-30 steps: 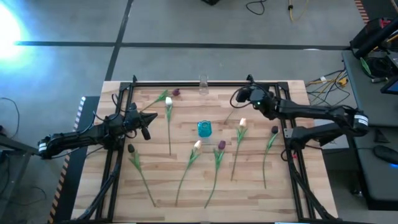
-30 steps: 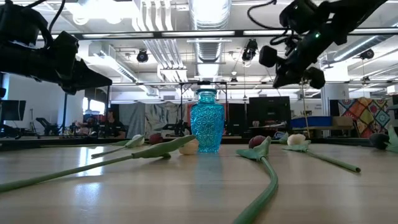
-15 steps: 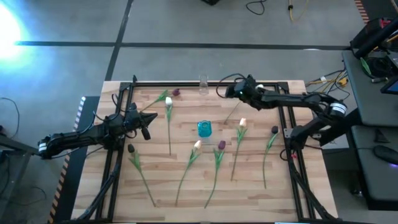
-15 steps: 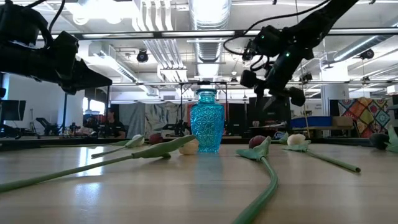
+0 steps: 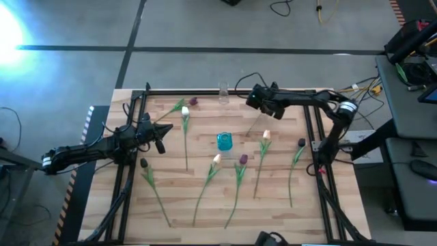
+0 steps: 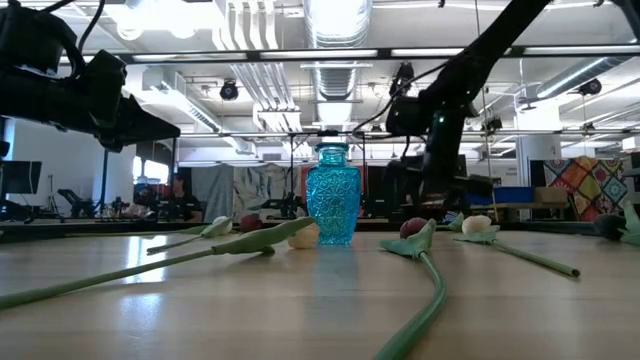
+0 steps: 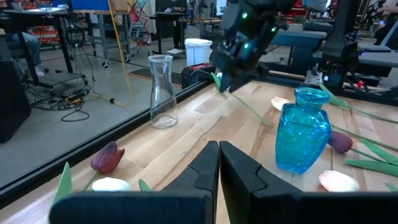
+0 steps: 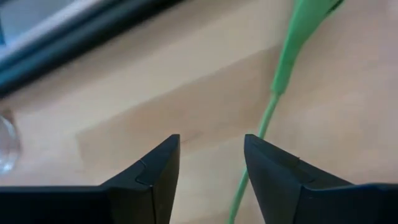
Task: Sort flowers into vase by color
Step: Put the blue tulip into the blue vase
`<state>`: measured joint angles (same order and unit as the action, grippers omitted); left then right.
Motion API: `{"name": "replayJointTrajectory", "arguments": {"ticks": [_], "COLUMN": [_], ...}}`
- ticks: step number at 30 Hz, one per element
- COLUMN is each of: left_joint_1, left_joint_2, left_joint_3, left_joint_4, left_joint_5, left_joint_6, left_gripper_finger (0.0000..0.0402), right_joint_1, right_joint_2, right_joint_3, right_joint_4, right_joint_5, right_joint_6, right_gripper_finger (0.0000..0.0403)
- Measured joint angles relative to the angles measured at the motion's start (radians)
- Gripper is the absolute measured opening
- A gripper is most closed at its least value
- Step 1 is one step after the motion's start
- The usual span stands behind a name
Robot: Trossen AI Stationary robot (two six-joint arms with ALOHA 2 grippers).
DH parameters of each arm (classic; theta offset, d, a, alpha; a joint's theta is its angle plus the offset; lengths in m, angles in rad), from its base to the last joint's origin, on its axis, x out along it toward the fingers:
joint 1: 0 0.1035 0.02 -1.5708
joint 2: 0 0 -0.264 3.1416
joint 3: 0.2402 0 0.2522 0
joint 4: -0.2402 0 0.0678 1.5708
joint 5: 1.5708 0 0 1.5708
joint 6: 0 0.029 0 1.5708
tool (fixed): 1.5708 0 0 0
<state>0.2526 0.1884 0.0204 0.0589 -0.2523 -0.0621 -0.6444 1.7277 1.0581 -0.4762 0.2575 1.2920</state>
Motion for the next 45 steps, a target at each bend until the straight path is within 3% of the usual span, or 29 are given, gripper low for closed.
{"name": "replayJointTrajectory", "arguments": {"ticks": [7, 15, 34, 45], "left_joint_1": [0.000, 0.000, 0.000, 0.000], "left_joint_2": [0.000, 0.000, 0.000, 0.000], "left_joint_3": [0.000, 0.000, 0.000, 0.000], "left_joint_4": [0.000, 0.000, 0.000, 0.000], "left_joint_5": [0.000, 0.000, 0.000, 0.000], "left_joint_6": [0.000, 0.000, 0.000, 0.000], "left_gripper_finger": [0.0000, 0.0000, 0.0000, 0.0000], "right_joint_1": [-0.012, 0.003, -0.092, -0.128], "right_joint_2": [0.062, -0.001, 0.058, 0.075], "right_joint_3": [0.113, 0.197, 0.061, 0.088], "right_joint_4": [-0.256, -0.512, -0.318, -0.299], "right_joint_5": [-0.027, -0.001, -0.078, -0.081], "right_joint_6": [0.076, 0.101, 0.016, -0.124], "right_gripper_finger": [0.0167, 0.0169, 0.0120, 0.0034]}}
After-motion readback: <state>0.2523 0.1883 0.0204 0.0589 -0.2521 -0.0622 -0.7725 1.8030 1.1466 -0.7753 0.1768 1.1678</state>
